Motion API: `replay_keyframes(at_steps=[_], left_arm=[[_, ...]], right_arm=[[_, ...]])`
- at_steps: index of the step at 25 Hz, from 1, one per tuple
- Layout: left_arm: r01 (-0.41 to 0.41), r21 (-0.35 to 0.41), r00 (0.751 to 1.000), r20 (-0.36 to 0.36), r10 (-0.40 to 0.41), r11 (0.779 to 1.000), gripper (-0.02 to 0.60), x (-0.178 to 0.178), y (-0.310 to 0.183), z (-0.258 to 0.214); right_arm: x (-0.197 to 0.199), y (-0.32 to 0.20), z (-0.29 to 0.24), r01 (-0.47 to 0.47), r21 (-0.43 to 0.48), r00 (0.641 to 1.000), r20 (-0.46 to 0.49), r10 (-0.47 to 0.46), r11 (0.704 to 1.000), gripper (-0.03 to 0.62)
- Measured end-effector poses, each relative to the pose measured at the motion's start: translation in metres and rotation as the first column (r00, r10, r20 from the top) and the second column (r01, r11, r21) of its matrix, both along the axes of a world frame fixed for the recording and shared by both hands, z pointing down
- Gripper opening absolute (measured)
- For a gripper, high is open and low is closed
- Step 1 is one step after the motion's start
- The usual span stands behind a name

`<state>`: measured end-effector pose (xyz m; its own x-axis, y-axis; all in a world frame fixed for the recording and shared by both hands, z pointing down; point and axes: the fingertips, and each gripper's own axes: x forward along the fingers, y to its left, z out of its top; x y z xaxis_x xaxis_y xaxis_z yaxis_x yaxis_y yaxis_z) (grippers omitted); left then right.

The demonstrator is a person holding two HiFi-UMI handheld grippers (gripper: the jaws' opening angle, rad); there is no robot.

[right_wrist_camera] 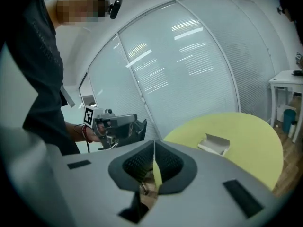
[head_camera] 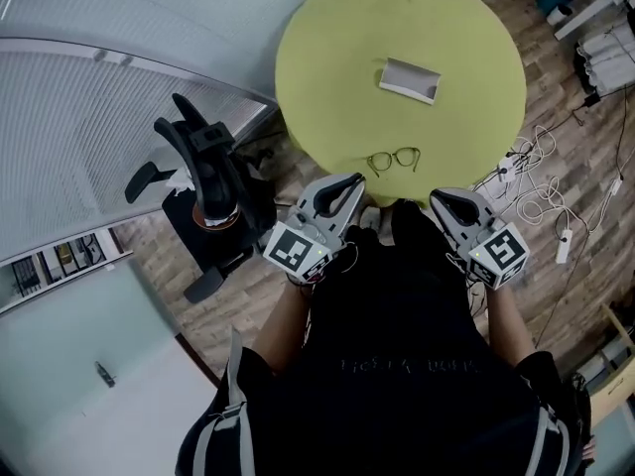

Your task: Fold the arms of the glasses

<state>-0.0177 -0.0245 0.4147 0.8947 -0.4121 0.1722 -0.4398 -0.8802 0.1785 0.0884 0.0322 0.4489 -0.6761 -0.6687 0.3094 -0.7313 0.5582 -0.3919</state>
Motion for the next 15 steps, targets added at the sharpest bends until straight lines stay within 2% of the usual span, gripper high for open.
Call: replay_keyframes(at_steps=[4, 8, 15], left_arm=[[0.036, -0.013, 0.999, 0.012, -0.036, 0.999, 0.031, 0.007, -0.004, 0.011], [0.064, -0.013, 0.996, 0.056, -0.063, 0.998, 0.031, 0.006, -0.003, 0.025], [0.019, -0.056, 0.990, 0.141, -0.011, 0.998, 0.031, 0.001, 0.003, 0.065]], right_arm=[[0.010, -0.012, 0.012, 0.068, 0.001, 0.997, -0.038, -0.068, 0.998, 0.032], [0.016, -0.019, 0.032, 0.125, -0.015, 0.990, -0.059, -0.126, 0.992, 0.034], [0.005, -0.023, 0.077, 0.273, -0.090, 0.928, -0.237, -0.286, 0.958, 0.034]])
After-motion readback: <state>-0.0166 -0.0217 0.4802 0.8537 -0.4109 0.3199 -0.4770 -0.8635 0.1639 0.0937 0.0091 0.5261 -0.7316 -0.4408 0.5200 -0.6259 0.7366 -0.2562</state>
